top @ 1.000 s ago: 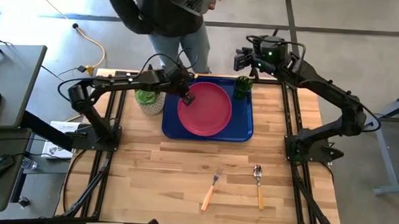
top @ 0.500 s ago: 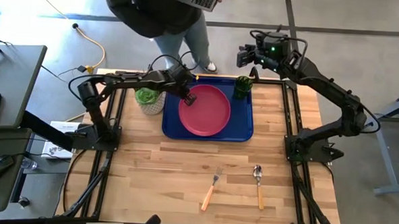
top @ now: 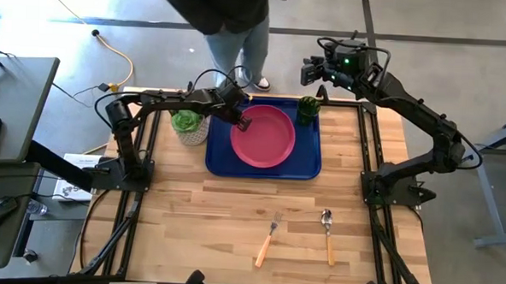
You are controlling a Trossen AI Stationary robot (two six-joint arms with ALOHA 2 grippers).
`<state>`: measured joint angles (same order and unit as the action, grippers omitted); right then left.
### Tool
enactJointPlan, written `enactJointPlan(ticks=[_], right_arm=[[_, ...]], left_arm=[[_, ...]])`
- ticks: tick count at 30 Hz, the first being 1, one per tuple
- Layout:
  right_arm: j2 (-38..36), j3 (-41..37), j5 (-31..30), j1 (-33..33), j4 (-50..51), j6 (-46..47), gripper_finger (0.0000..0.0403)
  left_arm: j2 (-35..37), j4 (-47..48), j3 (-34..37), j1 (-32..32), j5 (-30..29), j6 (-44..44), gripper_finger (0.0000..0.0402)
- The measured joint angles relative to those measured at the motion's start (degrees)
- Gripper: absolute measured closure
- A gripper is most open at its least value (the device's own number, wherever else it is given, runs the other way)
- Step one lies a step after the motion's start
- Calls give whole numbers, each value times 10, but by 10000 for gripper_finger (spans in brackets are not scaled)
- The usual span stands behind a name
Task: Pick and place plate/cup/fork/spoon on tray
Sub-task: Put the pink plate on the blue serving tray to the bottom left of the green cup
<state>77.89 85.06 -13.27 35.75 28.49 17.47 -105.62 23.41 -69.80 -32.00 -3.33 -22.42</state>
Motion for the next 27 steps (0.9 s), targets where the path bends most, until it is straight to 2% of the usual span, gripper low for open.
enactJointPlan(ticks=[27], right_arm=[[0,0,0,0,18,-11,279]], left_arm=[[-14,7,0,2,10,-60,397]])
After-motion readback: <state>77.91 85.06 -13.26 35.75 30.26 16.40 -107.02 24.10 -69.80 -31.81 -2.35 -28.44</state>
